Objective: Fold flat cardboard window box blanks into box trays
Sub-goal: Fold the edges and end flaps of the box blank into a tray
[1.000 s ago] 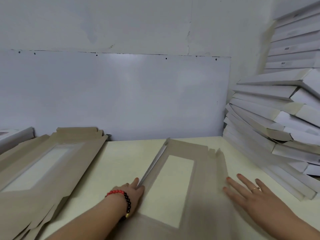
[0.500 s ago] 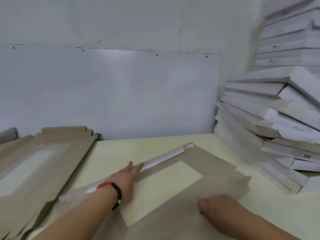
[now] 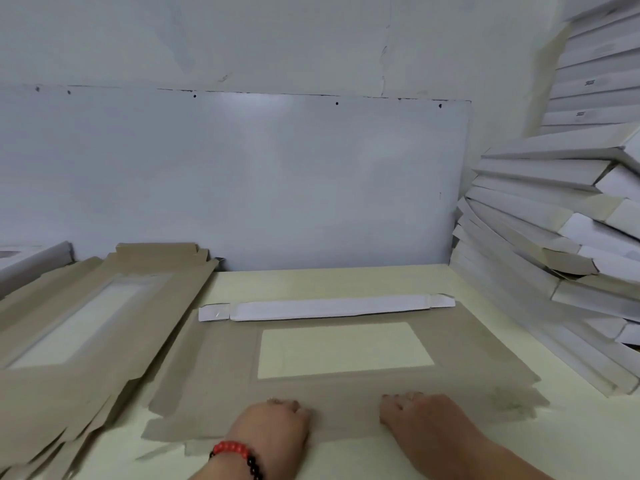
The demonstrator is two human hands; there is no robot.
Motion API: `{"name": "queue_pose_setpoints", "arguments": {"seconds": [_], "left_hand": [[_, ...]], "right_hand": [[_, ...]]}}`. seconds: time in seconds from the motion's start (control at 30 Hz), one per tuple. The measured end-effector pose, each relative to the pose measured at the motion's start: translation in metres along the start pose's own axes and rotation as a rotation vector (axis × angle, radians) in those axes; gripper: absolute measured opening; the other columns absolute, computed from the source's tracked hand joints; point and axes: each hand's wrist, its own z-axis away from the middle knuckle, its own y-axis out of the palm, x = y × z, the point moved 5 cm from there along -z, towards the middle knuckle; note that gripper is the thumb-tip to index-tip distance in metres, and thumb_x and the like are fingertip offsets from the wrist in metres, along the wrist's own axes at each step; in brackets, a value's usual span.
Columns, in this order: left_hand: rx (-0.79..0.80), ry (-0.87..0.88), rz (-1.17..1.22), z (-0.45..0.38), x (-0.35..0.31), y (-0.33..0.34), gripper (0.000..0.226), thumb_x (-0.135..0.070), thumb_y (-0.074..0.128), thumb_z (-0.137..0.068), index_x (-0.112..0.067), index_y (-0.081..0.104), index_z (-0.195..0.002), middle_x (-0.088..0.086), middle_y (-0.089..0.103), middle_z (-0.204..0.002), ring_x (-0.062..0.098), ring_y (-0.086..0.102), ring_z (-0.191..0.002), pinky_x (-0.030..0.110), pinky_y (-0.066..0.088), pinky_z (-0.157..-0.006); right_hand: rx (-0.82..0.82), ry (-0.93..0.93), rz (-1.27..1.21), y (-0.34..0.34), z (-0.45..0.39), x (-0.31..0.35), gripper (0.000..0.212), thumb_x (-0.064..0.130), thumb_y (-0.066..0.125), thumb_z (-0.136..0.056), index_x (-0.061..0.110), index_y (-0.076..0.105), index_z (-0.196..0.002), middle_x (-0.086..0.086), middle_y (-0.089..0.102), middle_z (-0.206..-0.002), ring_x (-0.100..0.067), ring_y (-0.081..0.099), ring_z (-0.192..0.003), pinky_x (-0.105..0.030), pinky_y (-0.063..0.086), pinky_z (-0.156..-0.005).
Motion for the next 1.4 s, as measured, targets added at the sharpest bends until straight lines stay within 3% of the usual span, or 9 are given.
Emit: {"name": "queue_pose_setpoints", "arguments": {"seconds": [0.13, 0.23, 0.67, 0.77, 0.87, 1.0, 1.13, 1.3, 1.4], "left_hand": [[-0.022, -0.054, -0.032, 0.007, 0.005, 0.005, 0.036, -0.009, 0.031, -0.096, -0.011, 0.043, -0.130, 0.011, 0.051, -0.134, 0.030, 0.051, -0.120, 0.042, 0.041, -0.095], [-0.025, -0.071, -0.034, 0.008, 0.008, -0.001, 0.037, -0.006, 0.032, -0.092, -0.013, 0.044, -0.126, 0.013, 0.057, -0.128, 0.033, 0.055, -0.117, 0.040, 0.042, -0.094], [0.049, -0.080, 0.176, -0.039, 0.049, -0.034, 0.017, -0.013, 0.045, -0.091, -0.016, 0.050, -0.107, 0.001, 0.052, -0.094, 0.023, 0.053, -0.085, 0.030, 0.042, -0.073], [-0.019, -0.121, 0.170, -0.050, 0.053, -0.026, 0.028, -0.018, 0.051, -0.086, -0.019, 0.048, -0.114, 0.003, 0.059, -0.101, 0.025, 0.059, -0.095, 0.030, 0.044, -0.074], [-0.126, -0.137, 0.120, -0.060, 0.053, -0.014, 0.054, -0.022, 0.056, -0.081, -0.028, 0.041, -0.132, 0.000, 0.056, -0.122, 0.024, 0.050, -0.117, 0.034, 0.040, -0.094], [-0.331, -0.144, 0.142, -0.058, 0.047, -0.004, 0.088, -0.012, 0.055, -0.072, -0.031, 0.016, -0.149, -0.003, 0.030, -0.143, 0.022, 0.025, -0.136, 0.038, 0.010, -0.118], [-0.419, -0.022, 0.308, -0.058, 0.022, 0.007, 0.065, -0.005, 0.040, -0.080, -0.023, 0.035, -0.143, -0.002, 0.034, -0.143, 0.019, 0.028, -0.133, 0.022, 0.021, -0.110], [-0.259, 0.016, 0.374, -0.065, 0.003, 0.025, 0.069, -0.024, 0.035, -0.095, -0.017, 0.001, -0.155, -0.003, -0.002, -0.162, 0.014, -0.007, -0.148, 0.032, 0.000, -0.121], [-0.207, -0.025, 0.272, -0.054, 0.016, 0.040, 0.062, -0.037, 0.024, -0.101, -0.022, -0.003, -0.155, -0.007, -0.009, -0.161, 0.015, -0.011, -0.148, 0.036, -0.007, -0.120]], "right_hand": [[0.044, -0.002, -0.087, 0.006, 0.000, -0.019, 0.017, 0.021, 0.043, -0.094, 0.028, 0.051, -0.106, 0.002, 0.061, -0.097, -0.017, 0.051, -0.087, -0.027, 0.022, -0.068], [0.077, 0.039, -0.183, 0.002, -0.001, -0.027, 0.032, 0.010, 0.032, -0.089, 0.029, 0.045, -0.112, 0.004, 0.043, -0.080, -0.022, 0.044, -0.088, -0.030, 0.023, -0.071], [0.302, 0.173, -0.273, -0.012, -0.059, -0.056, 0.028, 0.021, 0.048, -0.071, 0.024, 0.053, -0.098, 0.003, 0.054, -0.093, -0.021, 0.055, -0.083, -0.029, 0.039, -0.059], [0.229, 0.184, -0.250, -0.005, -0.068, -0.055, 0.037, 0.022, 0.044, -0.071, 0.026, 0.051, -0.107, 0.002, 0.059, -0.096, -0.024, 0.054, -0.092, -0.031, 0.041, -0.081], [0.128, 0.196, -0.154, 0.004, -0.072, -0.049, 0.051, 0.023, 0.042, -0.076, 0.024, 0.047, -0.127, 0.003, 0.057, -0.111, -0.021, 0.048, -0.116, -0.040, 0.010, -0.119], [-0.075, 0.206, -0.074, 0.003, -0.069, -0.024, 0.066, 0.013, 0.040, -0.081, 0.019, 0.035, -0.146, -0.001, 0.029, -0.155, -0.022, 0.021, -0.145, -0.050, -0.005, -0.118], [-0.412, 0.043, -0.272, -0.010, -0.063, 0.030, 0.049, 0.003, 0.043, -0.074, 0.007, 0.070, -0.114, -0.004, 0.064, -0.126, -0.017, 0.063, -0.115, -0.028, 0.031, -0.104], [-0.272, -0.014, -0.662, 0.010, -0.074, 0.066, 0.056, -0.002, 0.033, -0.097, 0.007, 0.019, -0.151, 0.015, 0.006, -0.150, 0.000, 0.008, -0.144, -0.007, 0.004, -0.113], [-0.200, -0.072, -0.452, 0.010, -0.061, 0.058, 0.049, 0.032, 0.022, -0.103, 0.020, 0.062, -0.130, 0.019, 0.043, -0.142, 0.008, 0.043, -0.128, -0.016, 0.025, -0.109]]}}
